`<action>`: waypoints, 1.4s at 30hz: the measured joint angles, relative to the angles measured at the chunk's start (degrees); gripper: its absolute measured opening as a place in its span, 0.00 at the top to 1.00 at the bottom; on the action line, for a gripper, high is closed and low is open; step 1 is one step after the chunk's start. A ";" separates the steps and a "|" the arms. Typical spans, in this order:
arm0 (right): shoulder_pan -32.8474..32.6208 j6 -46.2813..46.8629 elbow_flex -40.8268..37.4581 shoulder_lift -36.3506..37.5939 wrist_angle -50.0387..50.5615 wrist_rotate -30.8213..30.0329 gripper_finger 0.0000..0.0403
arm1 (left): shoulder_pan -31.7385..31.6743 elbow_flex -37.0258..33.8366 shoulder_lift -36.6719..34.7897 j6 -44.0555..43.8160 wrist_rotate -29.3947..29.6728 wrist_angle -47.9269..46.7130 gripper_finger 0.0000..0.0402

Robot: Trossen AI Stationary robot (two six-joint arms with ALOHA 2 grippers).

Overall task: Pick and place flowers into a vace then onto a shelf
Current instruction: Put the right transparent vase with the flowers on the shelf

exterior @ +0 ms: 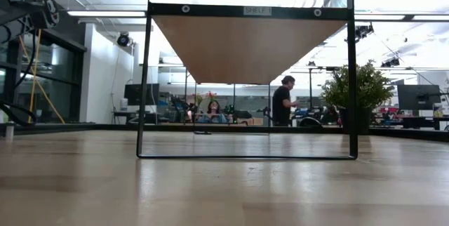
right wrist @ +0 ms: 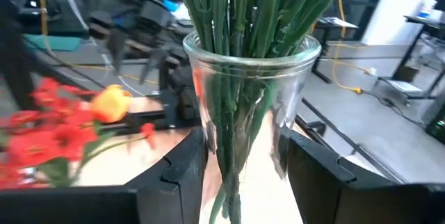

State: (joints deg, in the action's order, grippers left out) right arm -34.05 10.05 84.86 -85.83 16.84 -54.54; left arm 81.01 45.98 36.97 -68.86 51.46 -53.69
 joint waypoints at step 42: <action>36.73 1.10 -7.07 10.56 5.16 18.92 0.60 | 0.00 0.00 0.02 0.00 0.00 0.00 0.42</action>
State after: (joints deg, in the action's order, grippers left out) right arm 2.68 11.15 77.79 -75.26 21.99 -35.62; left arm 81.02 45.98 36.99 -68.86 51.46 -53.69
